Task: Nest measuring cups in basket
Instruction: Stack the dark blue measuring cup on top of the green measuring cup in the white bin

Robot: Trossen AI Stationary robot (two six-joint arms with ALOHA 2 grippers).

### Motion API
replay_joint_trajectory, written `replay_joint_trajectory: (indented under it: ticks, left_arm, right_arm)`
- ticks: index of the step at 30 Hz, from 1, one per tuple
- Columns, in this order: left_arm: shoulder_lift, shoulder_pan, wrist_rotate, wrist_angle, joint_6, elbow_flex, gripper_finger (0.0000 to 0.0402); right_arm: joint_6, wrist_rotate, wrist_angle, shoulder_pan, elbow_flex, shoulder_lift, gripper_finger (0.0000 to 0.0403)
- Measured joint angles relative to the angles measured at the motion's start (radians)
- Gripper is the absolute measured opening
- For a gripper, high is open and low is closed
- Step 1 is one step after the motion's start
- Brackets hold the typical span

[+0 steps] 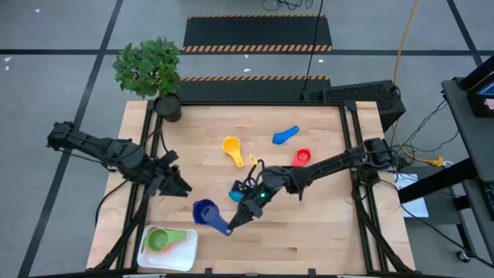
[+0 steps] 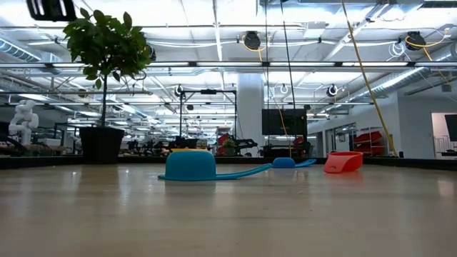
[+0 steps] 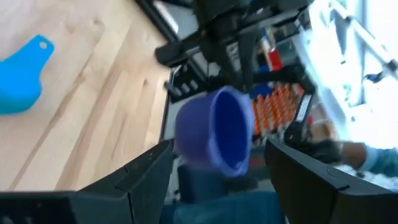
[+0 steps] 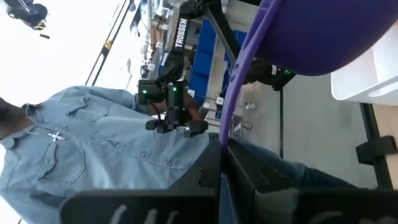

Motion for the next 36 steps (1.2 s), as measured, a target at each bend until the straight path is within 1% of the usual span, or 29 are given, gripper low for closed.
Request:
replay_joint_trajectory:
  ticks: [6, 8, 14, 18, 27, 29, 31, 36]
  left_arm:
    - [0.033, 0.045, 0.017, 0.120, -0.015, 0.000, 0.0259]
    - [0.042, 0.054, 0.025, 0.118, -0.015, 0.000, 0.0260]
    - [0.075, 0.077, 0.027, 0.127, -0.017, 0.000, 0.0260]
    - [0.098, 0.096, 0.028, 0.150, -0.040, 0.000, 0.0260]
    - [0.120, 0.101, 0.035, 0.222, -0.049, -0.001, 0.0256]
    - [0.119, 0.101, 0.035, 0.229, -0.053, -0.001, 0.0245]
    - [0.119, 0.101, 0.036, 0.238, -0.057, -0.001, 0.0226]
    - [0.119, 0.100, 0.037, 0.249, -0.057, -0.001, 0.0150]
  right_arm:
    - [-0.004, -0.082, 0.001, -0.057, 0.000, -0.026, 0.0000]
    - [-0.006, -0.109, 0.001, -0.078, 0.000, -0.039, 0.0000]
    - [-0.053, -0.192, -0.078, -0.133, 0.000, -0.079, 0.0000]
    - [-0.058, -0.264, -0.082, -0.163, 0.000, -0.081, 0.0000]
    - [-0.070, -0.367, -0.075, -0.215, 0.000, -0.081, 0.0000]
    - [-0.063, -0.394, -0.074, -0.218, 0.000, -0.081, 0.0000]
    - [-0.064, -0.409, -0.075, -0.219, 0.000, -0.081, 0.0000]
    - [-0.077, -0.409, -0.076, -0.218, 0.000, -0.080, 0.0000]
